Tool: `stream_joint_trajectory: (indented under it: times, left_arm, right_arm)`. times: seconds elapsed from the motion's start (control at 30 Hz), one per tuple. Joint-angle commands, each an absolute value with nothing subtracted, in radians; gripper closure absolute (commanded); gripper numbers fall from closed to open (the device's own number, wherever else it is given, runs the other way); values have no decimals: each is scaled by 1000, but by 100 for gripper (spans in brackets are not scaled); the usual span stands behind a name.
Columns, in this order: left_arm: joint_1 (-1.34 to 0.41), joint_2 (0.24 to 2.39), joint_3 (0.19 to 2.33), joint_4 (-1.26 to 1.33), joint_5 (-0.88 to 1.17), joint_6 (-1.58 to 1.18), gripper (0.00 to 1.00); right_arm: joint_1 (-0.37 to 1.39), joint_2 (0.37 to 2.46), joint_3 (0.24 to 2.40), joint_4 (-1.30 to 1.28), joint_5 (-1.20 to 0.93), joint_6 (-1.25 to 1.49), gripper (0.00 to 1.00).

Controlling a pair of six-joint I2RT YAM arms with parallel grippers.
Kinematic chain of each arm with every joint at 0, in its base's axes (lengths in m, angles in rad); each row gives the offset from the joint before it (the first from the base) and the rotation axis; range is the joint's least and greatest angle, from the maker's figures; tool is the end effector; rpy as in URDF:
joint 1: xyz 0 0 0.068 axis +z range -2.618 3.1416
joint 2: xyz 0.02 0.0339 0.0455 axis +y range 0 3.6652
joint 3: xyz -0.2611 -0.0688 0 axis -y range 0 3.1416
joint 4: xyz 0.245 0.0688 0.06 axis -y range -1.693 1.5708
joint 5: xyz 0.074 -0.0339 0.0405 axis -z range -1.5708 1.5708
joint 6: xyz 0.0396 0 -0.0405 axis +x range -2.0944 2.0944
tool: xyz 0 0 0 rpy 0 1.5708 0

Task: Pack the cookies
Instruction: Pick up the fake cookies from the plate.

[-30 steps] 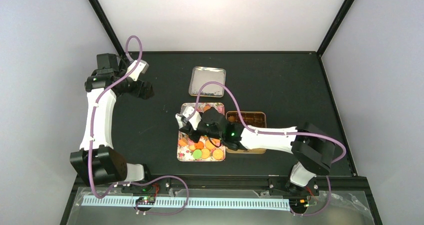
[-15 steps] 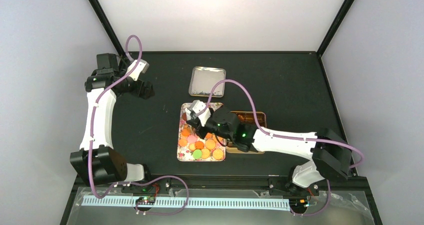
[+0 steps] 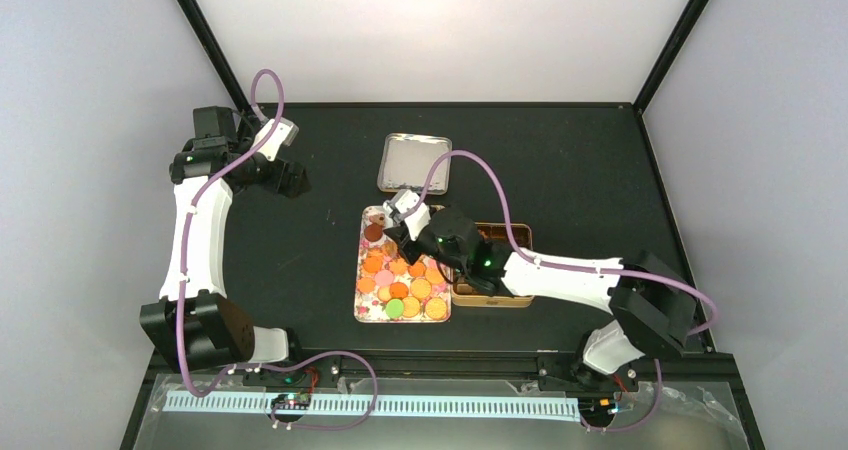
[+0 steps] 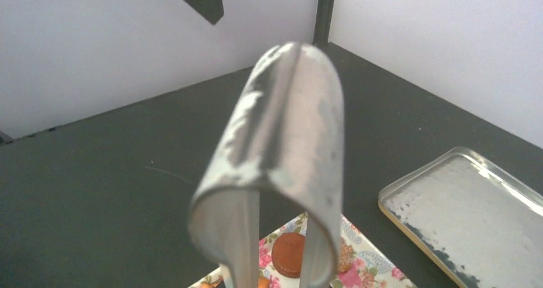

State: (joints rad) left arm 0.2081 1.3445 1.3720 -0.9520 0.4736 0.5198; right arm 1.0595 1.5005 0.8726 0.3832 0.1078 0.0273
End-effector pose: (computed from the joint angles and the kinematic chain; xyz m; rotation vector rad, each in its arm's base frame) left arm 0.2684 0.0382 0.3474 0.5565 2.3092 -0.2517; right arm 0.1726 0.2989 0.2511 -0.8517 1.6603 0.6668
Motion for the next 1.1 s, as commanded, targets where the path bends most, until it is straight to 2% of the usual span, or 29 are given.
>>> stream_joint_trajectory:
  times: [0.0,0.5,1.07]
  left_arm:
    - [213,1342,1385,-949,499,522,1]
    - [213,1342,1386,-947,517,527,1]
    - [213,1337,1387,-949,529,532,1]
  right_arm:
    - [1058,1537,889,471,122,42,72]
    - [1060,1556,809,483,59,91,63]
    - [1132,1423,710,436,88,105,66]
